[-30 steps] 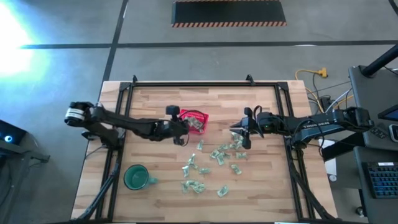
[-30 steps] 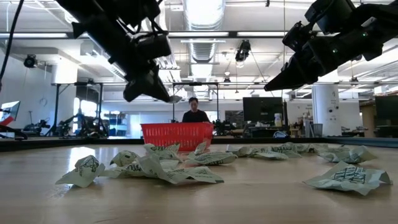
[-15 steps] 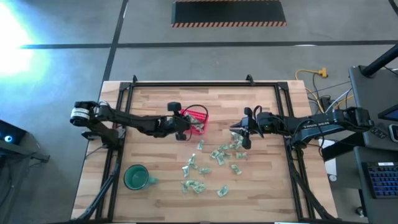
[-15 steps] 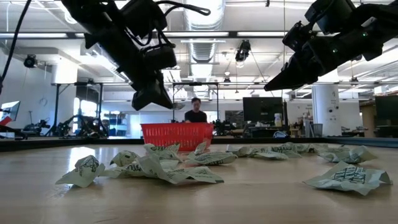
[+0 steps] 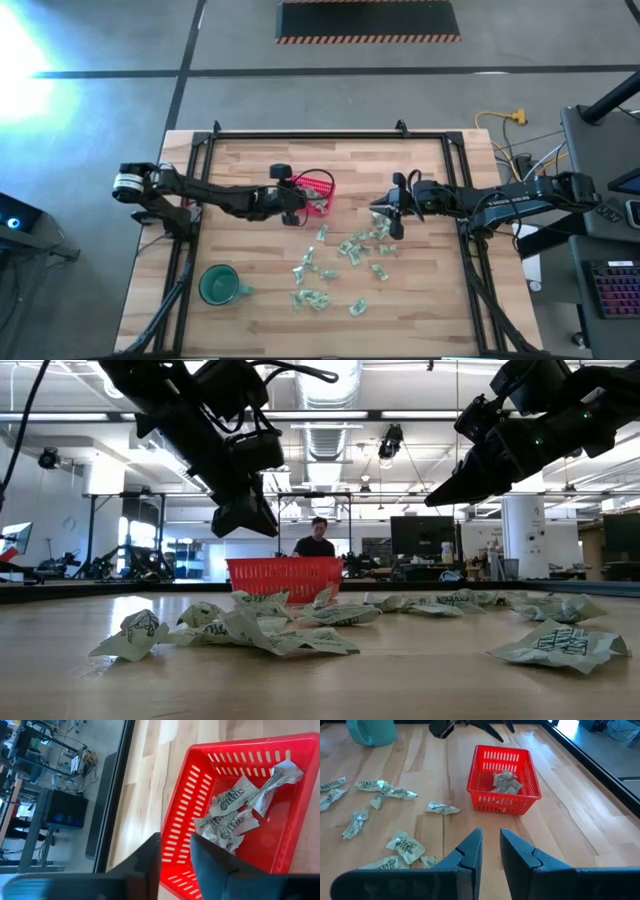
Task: Pick and place items into bin
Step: Put the stevia packet into the red bin
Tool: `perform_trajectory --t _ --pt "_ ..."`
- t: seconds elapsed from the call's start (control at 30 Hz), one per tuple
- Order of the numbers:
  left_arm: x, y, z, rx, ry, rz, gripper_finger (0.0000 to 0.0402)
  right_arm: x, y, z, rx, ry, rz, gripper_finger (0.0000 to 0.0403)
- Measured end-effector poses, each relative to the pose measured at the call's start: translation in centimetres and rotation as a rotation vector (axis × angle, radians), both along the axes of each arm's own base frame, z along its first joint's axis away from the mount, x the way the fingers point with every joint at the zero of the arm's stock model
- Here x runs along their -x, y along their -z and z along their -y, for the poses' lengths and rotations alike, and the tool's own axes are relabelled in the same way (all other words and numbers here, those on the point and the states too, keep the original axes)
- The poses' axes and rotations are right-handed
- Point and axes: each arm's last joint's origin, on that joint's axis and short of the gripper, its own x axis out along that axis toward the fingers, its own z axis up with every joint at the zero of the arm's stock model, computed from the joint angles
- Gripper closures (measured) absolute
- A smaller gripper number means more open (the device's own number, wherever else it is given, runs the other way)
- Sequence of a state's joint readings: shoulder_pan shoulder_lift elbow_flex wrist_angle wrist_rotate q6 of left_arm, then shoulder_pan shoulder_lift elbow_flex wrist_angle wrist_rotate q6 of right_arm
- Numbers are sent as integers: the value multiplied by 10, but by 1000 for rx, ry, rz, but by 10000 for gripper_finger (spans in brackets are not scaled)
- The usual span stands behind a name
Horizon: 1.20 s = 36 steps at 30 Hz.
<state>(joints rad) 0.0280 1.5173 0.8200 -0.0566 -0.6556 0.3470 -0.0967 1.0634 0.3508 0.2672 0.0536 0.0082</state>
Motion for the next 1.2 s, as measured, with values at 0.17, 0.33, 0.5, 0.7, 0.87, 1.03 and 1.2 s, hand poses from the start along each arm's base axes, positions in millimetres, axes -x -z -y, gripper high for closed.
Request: perform_trajectory --t 0.17,0.33,0.5,0.7,0.87,1.03,1.2 --pt "0 -1 0 5 -3 8 281 0 0 0 0 0 0 346" --pt "1 -3 2 53 -42 69 276 1 2 0 -23 10 -3 346" --pt "1 -6 13 120 18 101 276 1 3 -1 -58 -2 -4 346" --pt "2 -10 33 155 110 112 276 2 4 -2 -73 -26 -16 346" --pt "4 -10 47 159 158 110 276 3 7 -4 -138 -82 -27 345" --pt "5 -8 51 196 137 135 276 3 11 -6 -181 -68 -42 326" --pt "6 -5 56 244 172 144 276 -6 26 -13 -189 -110 -81 299"
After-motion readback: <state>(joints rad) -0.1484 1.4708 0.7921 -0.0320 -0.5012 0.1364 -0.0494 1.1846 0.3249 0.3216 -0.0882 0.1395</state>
